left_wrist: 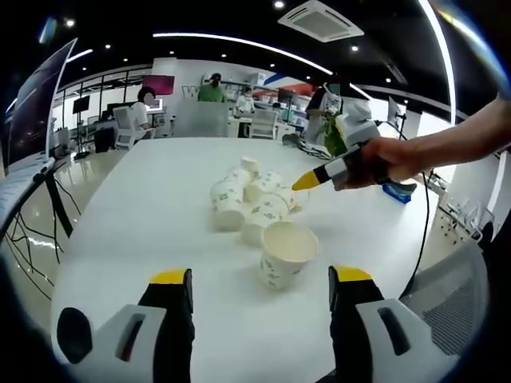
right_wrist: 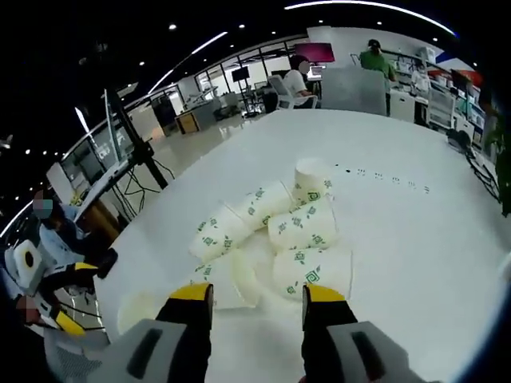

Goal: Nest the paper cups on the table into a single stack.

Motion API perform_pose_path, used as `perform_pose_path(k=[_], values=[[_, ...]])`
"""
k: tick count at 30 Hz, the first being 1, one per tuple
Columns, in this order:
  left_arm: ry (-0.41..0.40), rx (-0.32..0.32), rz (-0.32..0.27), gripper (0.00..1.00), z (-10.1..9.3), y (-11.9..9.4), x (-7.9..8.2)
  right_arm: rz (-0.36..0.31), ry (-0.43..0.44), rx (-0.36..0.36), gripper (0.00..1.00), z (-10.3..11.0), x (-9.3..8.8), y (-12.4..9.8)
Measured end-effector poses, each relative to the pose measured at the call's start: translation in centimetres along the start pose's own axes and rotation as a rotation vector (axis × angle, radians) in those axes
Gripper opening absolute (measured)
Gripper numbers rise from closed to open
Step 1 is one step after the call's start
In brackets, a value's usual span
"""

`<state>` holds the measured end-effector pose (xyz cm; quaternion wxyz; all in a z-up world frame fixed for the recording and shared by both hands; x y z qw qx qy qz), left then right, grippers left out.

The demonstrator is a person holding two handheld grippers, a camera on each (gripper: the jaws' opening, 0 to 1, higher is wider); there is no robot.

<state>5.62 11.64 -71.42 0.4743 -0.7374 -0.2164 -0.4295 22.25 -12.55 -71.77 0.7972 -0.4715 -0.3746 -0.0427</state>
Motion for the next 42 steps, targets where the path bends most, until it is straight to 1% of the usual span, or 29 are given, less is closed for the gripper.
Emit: perform_pose_path(k=[3,6,8,11,12,17,20,23,24,26,30,33,42], values=[[-0.001,0.000,0.001,0.68,-0.1,0.0,0.0,0.013,-0.014,0.044,0.43,0.3,0.6,0.9],[-0.002,0.001,0.001,0.67,-0.1,0.0,0.1,0.030,-0.025,0.080,0.42,0.0,1.0,2.0],[-0.002,0.002,0.002,0.67,-0.1,0.0,0.1,0.043,-0.024,0.115,0.41,0.3,0.9,2.2],[-0.005,0.002,0.003,0.67,0.0,0.0,0.0,0.063,-0.039,0.135,0.41,0.6,1.0,2.7],[-0.006,0.004,0.003,0.67,0.1,0.1,-0.1,0.076,-0.047,0.145,0.40,0.6,1.4,3.0],[-0.010,0.006,0.006,0.66,0.1,0.1,-0.2,0.112,-0.075,0.165,0.40,0.5,1.4,4.3],[-0.010,0.006,0.008,0.66,0.2,0.1,-0.2,0.123,-0.086,0.180,0.38,0.7,1.0,4.2],[-0.011,0.005,0.012,0.65,0.2,0.1,-0.2,0.141,-0.088,0.198,0.35,0.7,0.8,4.7],[-0.012,0.005,0.013,0.65,0.2,0.1,-0.2,0.145,-0.089,0.201,0.35,0.7,0.9,5.0],[-0.012,0.006,0.015,0.65,0.2,0.2,-0.2,0.149,-0.092,0.211,0.33,0.9,0.9,4.8],[-0.013,0.005,0.019,0.64,0.2,0.2,-0.3,0.159,-0.091,0.221,0.27,0.6,0.5,5.5],[-0.013,0.005,0.022,0.64,0.2,0.3,-0.3,0.158,-0.089,0.230,0.22,0.7,0.5,5.3],[-0.011,0.001,0.027,0.63,0.1,0.3,-0.3,0.144,-0.083,0.253,0.14,1.1,0.2,4.9]])
Point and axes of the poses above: the point that each gripper's makers call its tool centre point, and the gripper's own axes: y roughly forward along the fingers, z roughly to its left, x roughly out of its top, the point moved 8 cm from there along -y, roughly backward along the fingers, and after that the axes turned 5 degrees about z, right-handed, at the moved point
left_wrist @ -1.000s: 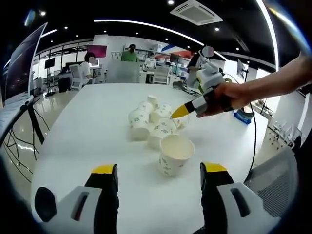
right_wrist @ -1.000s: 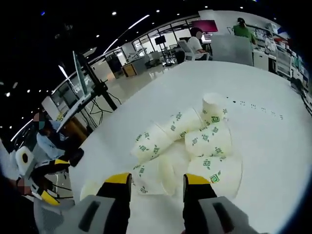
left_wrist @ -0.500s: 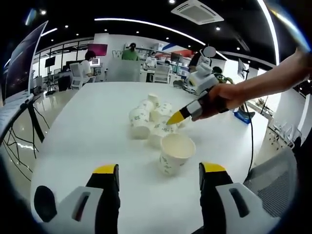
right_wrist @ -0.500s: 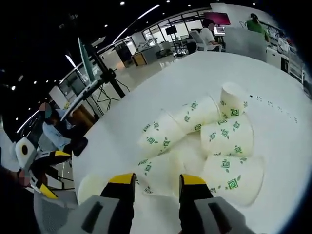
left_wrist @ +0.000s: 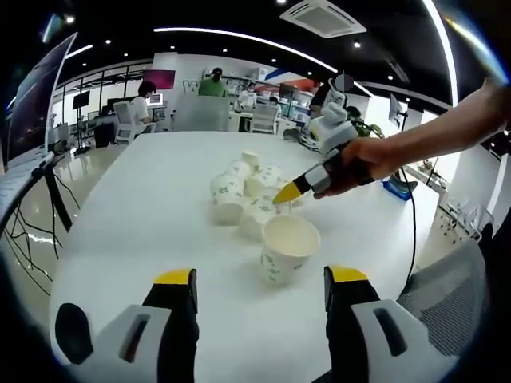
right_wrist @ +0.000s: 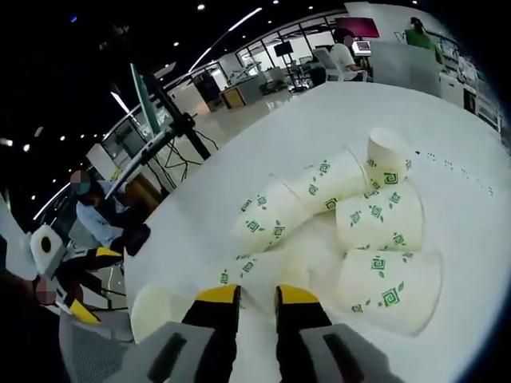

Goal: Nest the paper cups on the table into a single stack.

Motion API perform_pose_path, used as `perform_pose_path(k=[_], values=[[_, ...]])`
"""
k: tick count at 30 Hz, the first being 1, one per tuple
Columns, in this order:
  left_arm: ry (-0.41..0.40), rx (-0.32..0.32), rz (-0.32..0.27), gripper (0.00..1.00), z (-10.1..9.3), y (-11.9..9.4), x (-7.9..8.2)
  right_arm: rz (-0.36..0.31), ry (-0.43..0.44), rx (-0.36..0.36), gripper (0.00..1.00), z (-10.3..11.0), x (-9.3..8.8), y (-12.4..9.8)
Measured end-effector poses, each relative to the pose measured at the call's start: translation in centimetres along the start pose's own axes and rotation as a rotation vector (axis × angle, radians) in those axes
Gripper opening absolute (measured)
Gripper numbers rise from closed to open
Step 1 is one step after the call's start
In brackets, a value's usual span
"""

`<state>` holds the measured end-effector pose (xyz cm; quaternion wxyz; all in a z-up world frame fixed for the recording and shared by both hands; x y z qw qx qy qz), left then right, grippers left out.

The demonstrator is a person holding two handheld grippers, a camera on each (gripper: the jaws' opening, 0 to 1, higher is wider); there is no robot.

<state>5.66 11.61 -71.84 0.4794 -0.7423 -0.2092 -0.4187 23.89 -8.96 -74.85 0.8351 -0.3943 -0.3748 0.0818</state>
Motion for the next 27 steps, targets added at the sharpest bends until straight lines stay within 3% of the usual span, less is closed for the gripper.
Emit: perform_pose_path(k=[27], values=[[0.017,-0.012,-0.002,0.62,-0.2,0.0,0.0,-0.036,-0.035,-0.004,0.00,0.8,0.0,-1.7]])
Point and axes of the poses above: the point that each gripper's makers call its tool centre point, and the gripper's own axes: y roughly forward along the fingers, z roughly to its left, x roughly out of its top, the point moved 8 cm from there along -y, roughly backward along the fingers, and after that the axes turned 5 degrees about z, right-handed, at the moved point
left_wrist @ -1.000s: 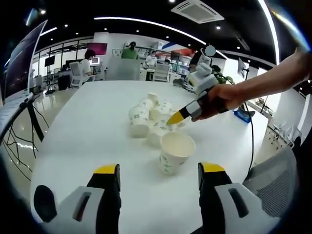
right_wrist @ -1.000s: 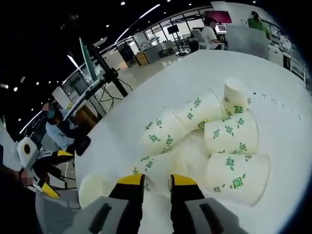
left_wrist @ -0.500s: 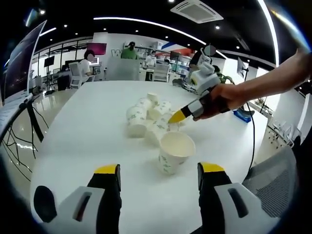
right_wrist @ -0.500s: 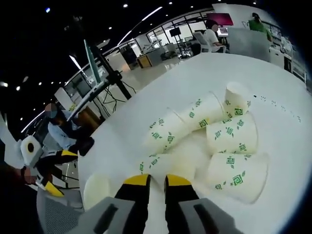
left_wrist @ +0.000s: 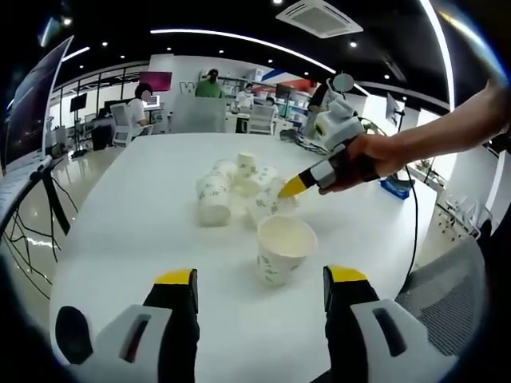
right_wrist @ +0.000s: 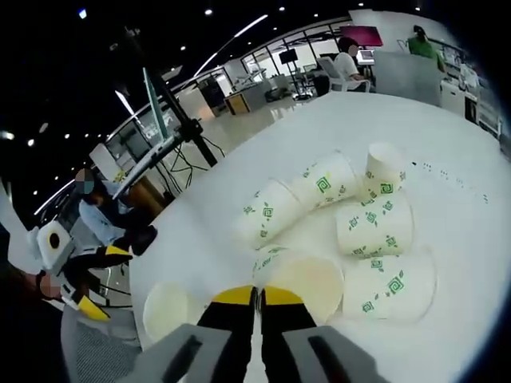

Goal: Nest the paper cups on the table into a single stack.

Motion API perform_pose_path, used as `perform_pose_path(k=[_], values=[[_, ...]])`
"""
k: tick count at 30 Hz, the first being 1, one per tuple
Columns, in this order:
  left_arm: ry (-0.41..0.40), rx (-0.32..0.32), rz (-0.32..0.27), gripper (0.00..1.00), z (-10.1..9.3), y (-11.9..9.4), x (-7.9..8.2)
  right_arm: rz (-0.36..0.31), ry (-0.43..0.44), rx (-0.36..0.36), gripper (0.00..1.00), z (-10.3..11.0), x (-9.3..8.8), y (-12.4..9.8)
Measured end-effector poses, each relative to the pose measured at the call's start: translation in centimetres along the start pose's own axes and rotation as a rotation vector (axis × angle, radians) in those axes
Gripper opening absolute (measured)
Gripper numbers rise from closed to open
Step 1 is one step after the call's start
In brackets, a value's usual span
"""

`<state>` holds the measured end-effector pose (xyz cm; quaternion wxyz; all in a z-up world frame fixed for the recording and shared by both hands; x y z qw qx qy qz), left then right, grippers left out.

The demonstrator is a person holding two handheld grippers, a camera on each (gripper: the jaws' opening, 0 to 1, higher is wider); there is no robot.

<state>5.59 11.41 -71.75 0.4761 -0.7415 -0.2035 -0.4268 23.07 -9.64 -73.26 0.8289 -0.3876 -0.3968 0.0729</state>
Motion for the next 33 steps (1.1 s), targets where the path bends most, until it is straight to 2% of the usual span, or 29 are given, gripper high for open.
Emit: perform_pose_path(k=[8,15,26,28,33], values=[[0.006,-0.005,0.000,0.62,-0.1,0.0,0.0,-0.006,-0.028,-0.013,0.00,0.8,0.3,-0.8],[0.010,-0.007,-0.003,0.62,-0.2,-0.1,0.1,-0.005,-0.068,-0.027,0.00,1.1,1.3,-1.7],[0.018,-0.015,-0.009,0.62,-0.5,-0.1,0.2,0.019,-0.220,-0.033,0.00,3.4,3.6,-4.3],[0.019,-0.017,-0.009,0.62,-0.5,-0.2,0.2,0.030,-0.246,-0.031,0.00,3.6,3.8,-4.6],[0.024,-0.020,-0.009,0.62,-0.5,-0.1,0.1,0.085,-0.341,0.002,0.00,5.9,3.9,-5.9]])
Point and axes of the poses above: the point that each gripper's makers call its tool centre point, and the gripper's own axes: y roughly forward along the fingers, z roughly to its left, x roughly out of its top, the point moved 8 cm from there along -y, roughly backward along the fingers, and after that the axes turned 5 degrees about z, right-handed, at the moved point
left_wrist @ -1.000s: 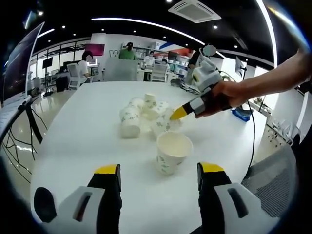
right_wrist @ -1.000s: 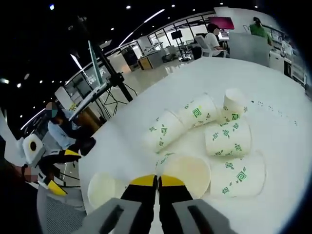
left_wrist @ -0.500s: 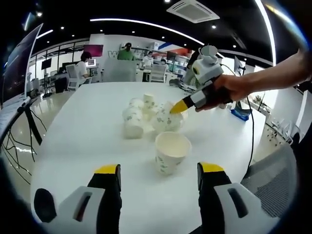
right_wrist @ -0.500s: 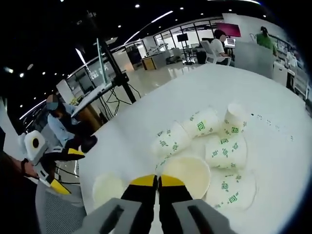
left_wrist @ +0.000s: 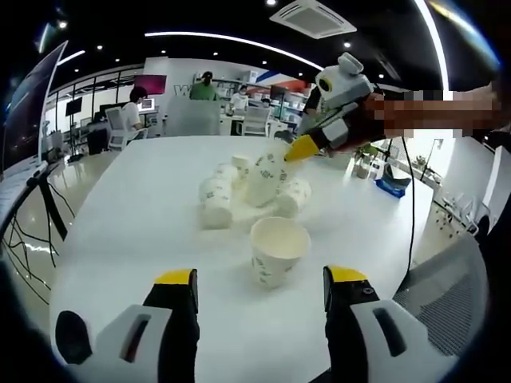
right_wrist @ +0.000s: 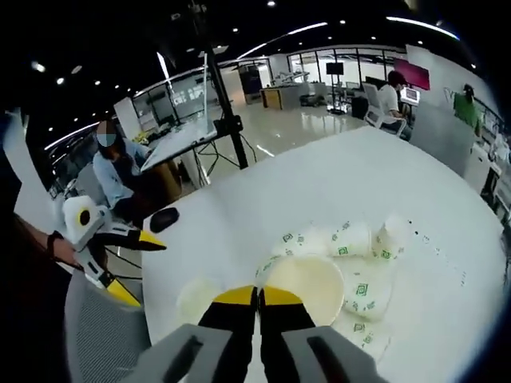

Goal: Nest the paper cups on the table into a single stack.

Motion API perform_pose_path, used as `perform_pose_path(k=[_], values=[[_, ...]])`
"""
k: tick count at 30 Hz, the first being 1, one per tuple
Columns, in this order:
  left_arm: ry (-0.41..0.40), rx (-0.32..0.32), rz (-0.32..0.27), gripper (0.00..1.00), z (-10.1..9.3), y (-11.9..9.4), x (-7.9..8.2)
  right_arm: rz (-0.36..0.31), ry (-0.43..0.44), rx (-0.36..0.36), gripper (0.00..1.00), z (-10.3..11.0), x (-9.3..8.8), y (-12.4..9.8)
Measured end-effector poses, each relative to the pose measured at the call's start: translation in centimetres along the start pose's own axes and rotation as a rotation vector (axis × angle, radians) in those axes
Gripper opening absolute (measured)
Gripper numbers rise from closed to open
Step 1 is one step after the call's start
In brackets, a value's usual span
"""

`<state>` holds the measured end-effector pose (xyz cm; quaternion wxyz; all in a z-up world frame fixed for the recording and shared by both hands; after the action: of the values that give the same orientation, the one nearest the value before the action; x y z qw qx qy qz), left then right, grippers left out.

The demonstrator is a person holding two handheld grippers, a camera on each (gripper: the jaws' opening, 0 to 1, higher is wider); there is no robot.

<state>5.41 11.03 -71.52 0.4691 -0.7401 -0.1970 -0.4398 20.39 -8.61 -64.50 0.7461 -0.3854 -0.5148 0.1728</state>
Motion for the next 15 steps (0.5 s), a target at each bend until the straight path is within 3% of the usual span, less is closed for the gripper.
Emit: perform_pose_path(k=[15], values=[[0.006,-0.004,-0.008,0.62,-0.2,-0.1,0.0,0.123,-0.210,0.097,0.00,5.2,1.6,-1.2]])
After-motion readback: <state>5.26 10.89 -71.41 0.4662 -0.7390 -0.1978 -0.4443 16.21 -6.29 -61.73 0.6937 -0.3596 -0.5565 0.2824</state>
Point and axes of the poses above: the point that each gripper's makers call its tool centre point, and the gripper's own axes: y roughly forward along the fingers, z roughly to its left, x roughly out of its top, the point moved 8 cm from there along -y, roughly backward along the fingers, and after that the axes turned 5 degrees about z, right-handed, at the moved point
